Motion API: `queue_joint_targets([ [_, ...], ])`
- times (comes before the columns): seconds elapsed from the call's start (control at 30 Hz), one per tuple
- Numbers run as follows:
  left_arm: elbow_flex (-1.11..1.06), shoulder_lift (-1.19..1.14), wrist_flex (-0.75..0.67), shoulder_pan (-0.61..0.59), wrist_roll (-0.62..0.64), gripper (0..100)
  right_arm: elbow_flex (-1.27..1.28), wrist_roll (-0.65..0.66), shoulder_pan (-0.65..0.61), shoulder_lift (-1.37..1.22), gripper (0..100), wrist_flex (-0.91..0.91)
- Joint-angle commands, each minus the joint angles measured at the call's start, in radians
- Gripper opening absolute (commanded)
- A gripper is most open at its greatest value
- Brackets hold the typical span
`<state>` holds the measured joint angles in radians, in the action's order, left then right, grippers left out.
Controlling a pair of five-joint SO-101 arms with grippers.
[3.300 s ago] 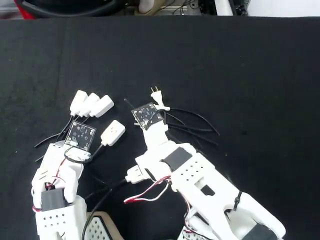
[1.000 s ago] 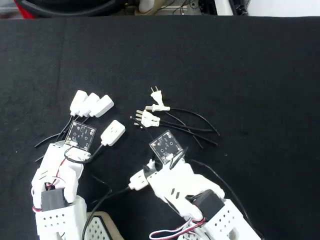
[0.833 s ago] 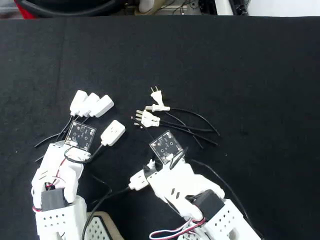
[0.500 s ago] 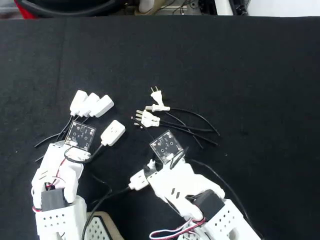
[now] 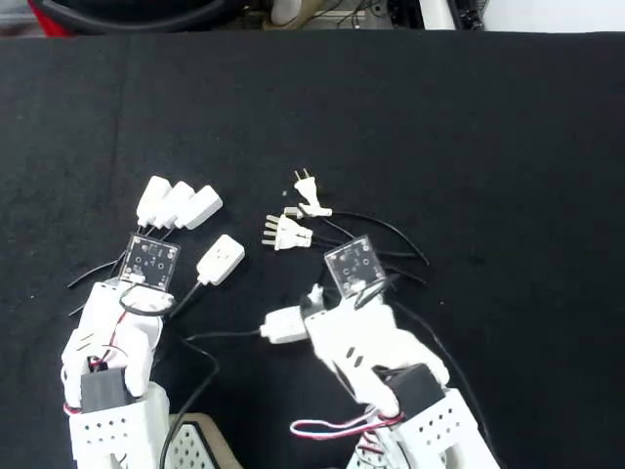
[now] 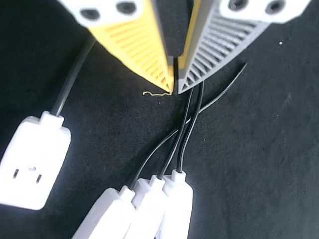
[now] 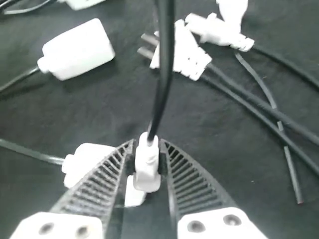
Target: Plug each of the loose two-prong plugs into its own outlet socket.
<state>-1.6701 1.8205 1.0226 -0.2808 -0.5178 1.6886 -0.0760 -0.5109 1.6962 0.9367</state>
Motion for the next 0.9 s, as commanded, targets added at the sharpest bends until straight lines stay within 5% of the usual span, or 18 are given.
queue_joint_targets([
  [0.0,0.091,0.003,0.003,0.028,0.055,3,-0.039,0.008,0.041,0.010,1.4,-0.063],
  [0.37,0.143,0.003,-0.026,0.245,0.058,3,-0.236,-0.078,0.230,0.010,1.3,-0.157],
  [0.53,0.134,0.003,-0.169,0.521,0.058,3,-0.404,-0.278,0.219,0.004,1.2,-0.164],
  [0.73,-0.033,-0.006,-0.632,0.694,0.060,3,-0.449,-0.411,-0.063,0.004,1.2,-0.157],
  [0.87,-0.028,-0.006,-0.652,0.665,0.144,3,-0.437,-0.423,-0.198,0.004,1.2,-0.117],
])
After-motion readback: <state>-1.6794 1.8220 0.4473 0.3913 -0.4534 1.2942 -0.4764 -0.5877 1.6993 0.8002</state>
